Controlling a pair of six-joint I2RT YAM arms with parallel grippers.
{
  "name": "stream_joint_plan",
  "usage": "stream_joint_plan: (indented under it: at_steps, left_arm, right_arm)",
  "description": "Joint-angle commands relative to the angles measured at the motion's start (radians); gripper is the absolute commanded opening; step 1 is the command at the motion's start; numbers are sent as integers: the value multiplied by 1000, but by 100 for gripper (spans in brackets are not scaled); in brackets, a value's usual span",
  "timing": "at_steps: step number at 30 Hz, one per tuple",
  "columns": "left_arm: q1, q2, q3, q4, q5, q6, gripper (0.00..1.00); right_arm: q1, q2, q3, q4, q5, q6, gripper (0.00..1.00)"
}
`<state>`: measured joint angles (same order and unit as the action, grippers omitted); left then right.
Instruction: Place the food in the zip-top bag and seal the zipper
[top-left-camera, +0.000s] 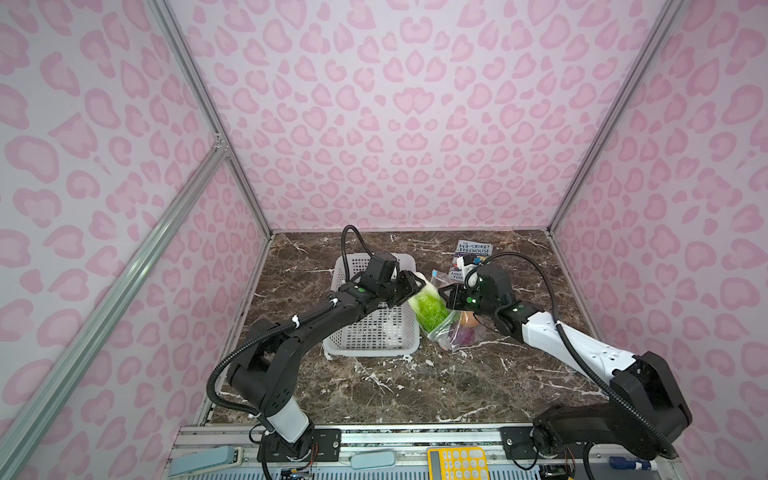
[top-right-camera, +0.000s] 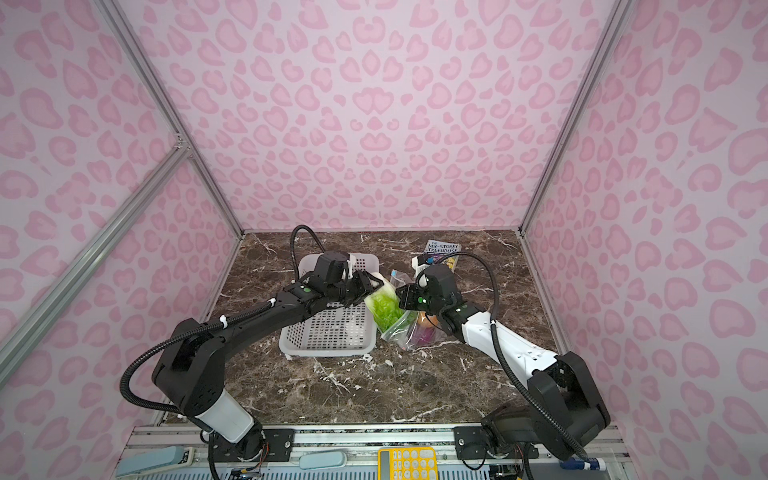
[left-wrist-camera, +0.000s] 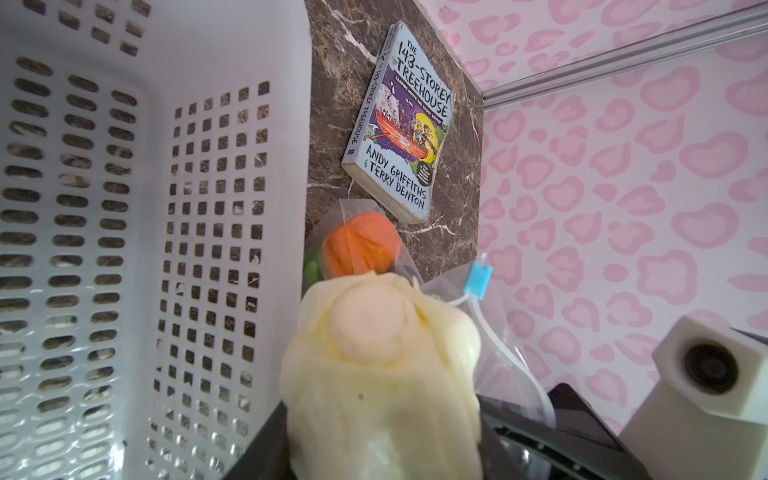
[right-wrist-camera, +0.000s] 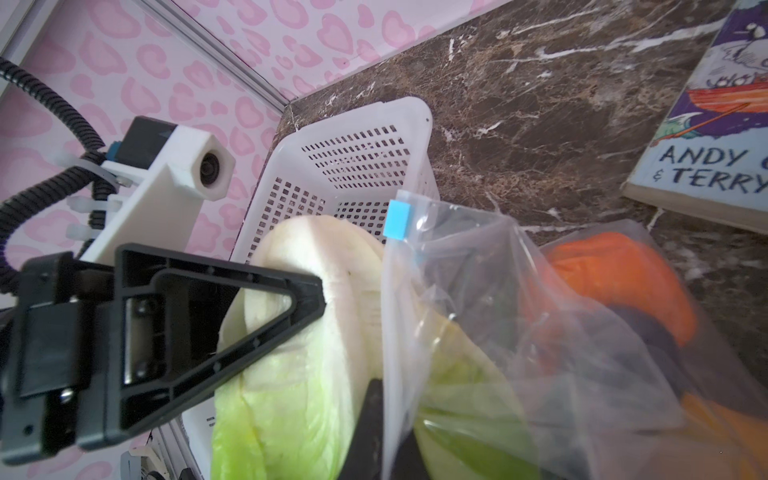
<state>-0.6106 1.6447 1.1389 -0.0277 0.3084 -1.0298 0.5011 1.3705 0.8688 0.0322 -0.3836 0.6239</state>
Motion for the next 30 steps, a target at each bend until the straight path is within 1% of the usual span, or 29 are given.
stream_joint_plan:
  at_steps: [1, 4, 6, 10, 14, 17, 21, 24, 30]
  left_arm:
    - [0, -48, -1, 47, -31, 23, 43]
    - [0, -86, -2, 73, -69, 32, 39]
    - [-1, -105, -2, 106, -93, 33, 39]
    - [-12, -137, -7, 196, -164, 37, 38]
    - [-27, -164, -19, 295, -244, 53, 38]
    - [-31, -184, -22, 336, -302, 65, 38]
    - [-32, -192, -19, 358, -363, 74, 38]
    - [-32, -184, -22, 393, -378, 70, 38]
    - [-31, -175, 27, 357, -421, 165, 38]
  right_arm:
    - [2, 0, 38, -4, -20, -1, 0]
    - [0, -2, 106, -74, -8, 38, 0]
    - [3, -1, 158, -125, 15, 67, 0]
    - [13, 7, 233, -166, 45, 126, 0]
    - [50, 37, 307, -219, 120, 138, 0]
    - [68, 69, 337, -232, 148, 161, 0]
    - [108, 86, 364, -258, 226, 161, 0]
    - [124, 94, 361, -256, 265, 170, 0]
    - [129, 112, 385, -309, 301, 112, 0]
